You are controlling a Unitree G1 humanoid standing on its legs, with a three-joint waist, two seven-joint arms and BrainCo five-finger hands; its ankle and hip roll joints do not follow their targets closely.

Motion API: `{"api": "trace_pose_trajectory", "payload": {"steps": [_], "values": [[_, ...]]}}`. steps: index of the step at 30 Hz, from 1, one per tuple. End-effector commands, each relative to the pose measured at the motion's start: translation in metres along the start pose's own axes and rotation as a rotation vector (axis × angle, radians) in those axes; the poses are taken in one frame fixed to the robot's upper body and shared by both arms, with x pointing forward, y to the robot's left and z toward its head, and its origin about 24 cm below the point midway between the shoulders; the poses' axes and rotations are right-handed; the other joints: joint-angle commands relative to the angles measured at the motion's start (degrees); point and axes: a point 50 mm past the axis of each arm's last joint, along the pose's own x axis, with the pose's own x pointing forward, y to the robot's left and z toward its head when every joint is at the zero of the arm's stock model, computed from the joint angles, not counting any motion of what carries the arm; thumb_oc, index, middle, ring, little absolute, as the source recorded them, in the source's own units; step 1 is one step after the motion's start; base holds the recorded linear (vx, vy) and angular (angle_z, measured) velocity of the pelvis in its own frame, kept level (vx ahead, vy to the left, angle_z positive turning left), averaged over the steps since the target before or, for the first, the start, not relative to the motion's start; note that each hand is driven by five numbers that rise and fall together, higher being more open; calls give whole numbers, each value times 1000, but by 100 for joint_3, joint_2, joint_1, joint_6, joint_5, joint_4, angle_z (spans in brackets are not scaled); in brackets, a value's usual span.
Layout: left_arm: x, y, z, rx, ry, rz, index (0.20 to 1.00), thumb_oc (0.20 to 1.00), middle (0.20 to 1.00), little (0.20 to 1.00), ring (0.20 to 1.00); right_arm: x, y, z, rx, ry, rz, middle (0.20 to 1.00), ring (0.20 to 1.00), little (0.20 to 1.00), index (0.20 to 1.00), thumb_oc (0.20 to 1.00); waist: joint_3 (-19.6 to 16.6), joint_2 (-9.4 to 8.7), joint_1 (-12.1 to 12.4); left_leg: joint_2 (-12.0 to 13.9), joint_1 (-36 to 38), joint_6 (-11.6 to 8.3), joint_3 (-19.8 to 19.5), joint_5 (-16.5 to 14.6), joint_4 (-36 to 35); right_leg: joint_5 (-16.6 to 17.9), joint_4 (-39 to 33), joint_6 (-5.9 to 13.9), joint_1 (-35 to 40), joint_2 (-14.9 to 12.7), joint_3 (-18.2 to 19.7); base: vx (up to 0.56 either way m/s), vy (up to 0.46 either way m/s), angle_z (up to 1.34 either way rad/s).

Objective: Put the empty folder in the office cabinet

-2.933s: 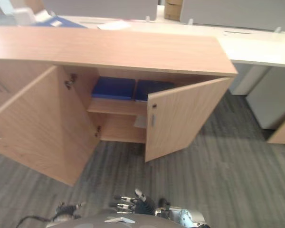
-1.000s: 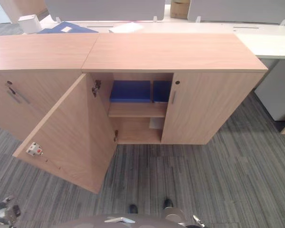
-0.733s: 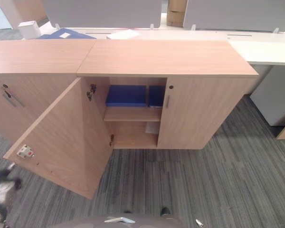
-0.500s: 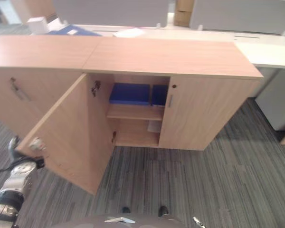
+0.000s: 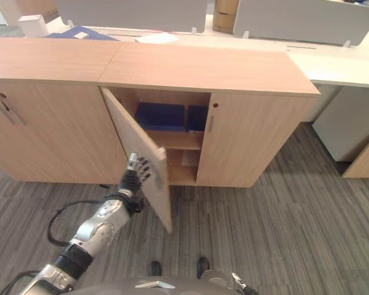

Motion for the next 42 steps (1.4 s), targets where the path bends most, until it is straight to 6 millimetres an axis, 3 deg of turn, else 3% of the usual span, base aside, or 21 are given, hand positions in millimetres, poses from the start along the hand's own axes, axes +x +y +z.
{"api": "trace_pose_trajectory", "payload": {"steps": [1, 2, 5, 9, 10, 12, 14, 15, 16, 17, 18, 20, 22, 25, 31, 42], "values": [[13, -7, 33, -4, -110, -41, 1000, 1000, 1000, 1000, 1000, -3, 2, 18, -29, -21, -13, 1000, 1000, 1000, 1000, 1000, 75, 164, -86, -113, 368, 398, 81, -843, 6, -43, 178, 232, 239, -15, 59, -1, -18, -10], [13, -7, 33, -4, -110, -41, 1000, 1000, 1000, 1000, 1000, -3, 2, 18, -29, -21, -13, 1000, 1000, 1000, 1000, 1000, 75, 164, -86, -113, 368, 398, 81, -843, 6, -43, 178, 232, 239, -15, 59, -3, -5, -8], [8, 11, -6, -26, 68, 93, 1000, 1000, 1000, 1000, 1000, -1, 7, 20, -47, -24, 4, 1000, 1000, 1000, 1000, 1000, 61, 187, -78, -118, 369, 393, 97, -849, 6, -38, 128, 247, 257, -4, 61, -2, -1, -4], [-16, 61, -56, -139, 268, 416, 1000, 1000, 1000, 1000, 1000, -1, 8, 21, -49, -25, 6, 1000, 1000, 1000, 1000, 1000, 23, 212, -15, -128, 356, 368, 86, -830, 6, -22, 38, 251, 305, 5, 32, 0, 1, -1], [-34, 84, -82, -183, 365, 533, 1000, 1000, 1000, 1000, 1000, 0, 9, 20, -46, -26, 6, 1000, 1000, 1000, 1000, 1000, 5, 215, 27, -133, 344, 359, 71, -817, 6, -18, 5, 248, 320, 0, 7, -1, 0, 4], [-43, 92, -93, -197, 410, 584, 1000, 1000, 1000, 1000, 1000, 1, 9, 19, -46, -24, 7, 1000, 1000, 1000, 1000, 1000, -2, 218, 46, -134, 338, 356, 61, -809, 6, -17, -7, 245, 327, -2, -6, 0, 0, 2], [-93, 126, -139, -264, 583, 780, 1000, 1000, 1000, 1000, 1000, 3, 10, 16, -54, -19, 16, 1000, 1000, 1000, 1000, 1000, -27, 218, 125, -142, 307, 357, 22, -790, 6, -33, -38, 255, 343, -23, -61, 0, 0, 0], [-111, 132, -152, -285, 644, 834, 1000, 1000, 1000, 1000, 1000, 3, 10, 15, -56, -16, 19, 1000, 1000, 1000, 1000, 1000, -34, 216, 148, -142, 304, 357, 9, -785, 6, -40, -53, 258, 360, -32, -80, 0, 0, 0], [-111, 132, -152, -285, 644, 834, 1000, 1000, 1000, 1000, 1000, 3, 10, 15, -56, -16, 19, 1000, 1000, 1000, 1000, 1000, -34, 216, 148, -142, 304, 357, 9, -785, 6, -40, -53, 258, 360, -32, -80, 13, 11, 5], [-137, 138, -168, -308, 740, 908, 1000, 1000, 1000, 1000, 1000, 3, 10, 14, -59, -12, 21, 1000, 1000, 1000, 1000, 1000, -48, 217, 168, -138, 306, 354, -1, -792, 6, -57, -77, 256, 384, -45, -110, 14, 12, 16], [-148, 139, -175, -317, 780, 931, 1000, 1000, 1000, 1000, 1000, 3, 9, 13, -60, -8, 21, 1000, 1000, 1000, 1000, 1000, -60, 218, 176, -137, 309, 353, -2, -795, 6, -65, -88, 254, 398, -48, -124, 14, 12, 16], [-151, 139, -177, -320, 793, 937, 1000, 1000, 1000, 1000, 1000, 3, 9, 13, -60, -7, 21, 1000, 1000, 1000, 1000, 1000, -62, 218, 178, -137, 310, 353, -2, -797, 6, -68, -92, 253, 403, -49, -130, 3, 2, 5], [-186, 137, -195, -376, 926, 1029, 1000, 1000, 1000, 1000, 1000, 3, 9, 12, -61, 7, 18, 1000, 1000, 1000, 1000, 1000, -87, 213, 210, -129, 324, 341, -19, -806, 6, -93, -122, 247, 447, -61, -190, 11, 3, 2], [-204, 133, -204, -414, 980, 1068, 1000, 1000, 1000, 1000, 1000, 5, 10, 10, -53, 19, 15, 1000, 1000, 1000, 1000, 1000, -111, 205, 253, -130, 331, 324, -37, -812, 6, -107, -163, 234, 499, -59, -231, 5, 0, 2], [-206, 126, -211, -501, 957, 1086, 1000, 1000, 1000, 1000, 1000, 9, 15, 6, -98, 52, 7, 1000, 1000, 1000, 1000, 1000, -111, 200, 355, -144, 330, 320, -104, -817, 6, -144, -198, 199, 554, -54, -320, -4, -5, 2], [-202, 124, -212, -468, 953, 1042, 1000, 1000, 1000, 1000, 1000, 9, 18, 10, -52, 32, 16, 1000, 1000, 1000, 1000, 1000, -93, 173, 454, -158, 305, 296, -231, -788, 6, -191, -210, 153, 609, -27, -434, -7, -16, 7]]}}
